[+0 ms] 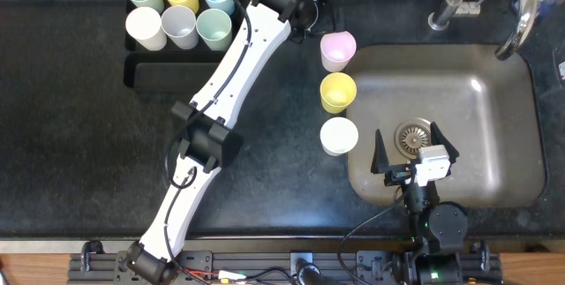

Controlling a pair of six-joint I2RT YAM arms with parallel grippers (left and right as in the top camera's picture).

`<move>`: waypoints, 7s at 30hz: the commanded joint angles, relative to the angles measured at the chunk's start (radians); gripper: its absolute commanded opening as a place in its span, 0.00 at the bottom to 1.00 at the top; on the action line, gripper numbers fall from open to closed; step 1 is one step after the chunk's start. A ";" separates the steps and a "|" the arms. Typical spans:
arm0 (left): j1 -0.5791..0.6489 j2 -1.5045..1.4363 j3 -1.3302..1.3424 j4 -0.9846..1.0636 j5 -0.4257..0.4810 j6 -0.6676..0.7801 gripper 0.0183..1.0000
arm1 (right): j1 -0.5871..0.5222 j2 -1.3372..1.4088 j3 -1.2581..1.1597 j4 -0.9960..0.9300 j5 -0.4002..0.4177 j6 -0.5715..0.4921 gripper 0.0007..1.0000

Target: Store Cups

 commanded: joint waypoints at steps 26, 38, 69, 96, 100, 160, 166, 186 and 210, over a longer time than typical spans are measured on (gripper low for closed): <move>-0.009 0.088 0.022 -0.079 0.047 -0.056 0.02 | 0.000 -0.008 -0.013 0.005 -0.010 0.000 1.00; 0.064 -0.081 0.026 -0.086 -0.005 -0.060 0.02 | 0.000 -0.008 -0.013 0.005 -0.010 0.000 1.00; 0.771 -0.894 -1.185 0.095 -0.064 -0.093 0.02 | 0.000 -0.008 -0.013 0.005 -0.010 0.000 1.00; 0.777 -0.708 -1.185 0.200 -0.106 -0.112 0.02 | 0.000 -0.008 -0.013 0.005 -0.010 0.000 1.00; 0.772 -0.671 -1.185 0.208 -0.106 -0.112 0.02 | 0.000 -0.008 -0.013 0.005 -0.010 0.000 1.00; -0.164 -0.533 -1.099 0.437 0.007 -0.288 1.00 | 0.000 -0.008 -0.013 0.005 -0.010 0.000 1.00; -0.154 -0.521 -1.099 0.446 0.003 -0.292 1.00 | 0.000 -0.008 -0.013 0.005 -0.010 0.000 1.00; 0.004 -0.656 -0.981 0.275 -0.189 -0.295 0.02 | 0.000 -0.008 -0.013 0.005 -0.010 0.000 1.00; 0.544 -0.715 -1.038 0.097 -0.113 -0.296 0.02 | 0.000 -0.008 -0.013 0.005 -0.010 0.000 1.00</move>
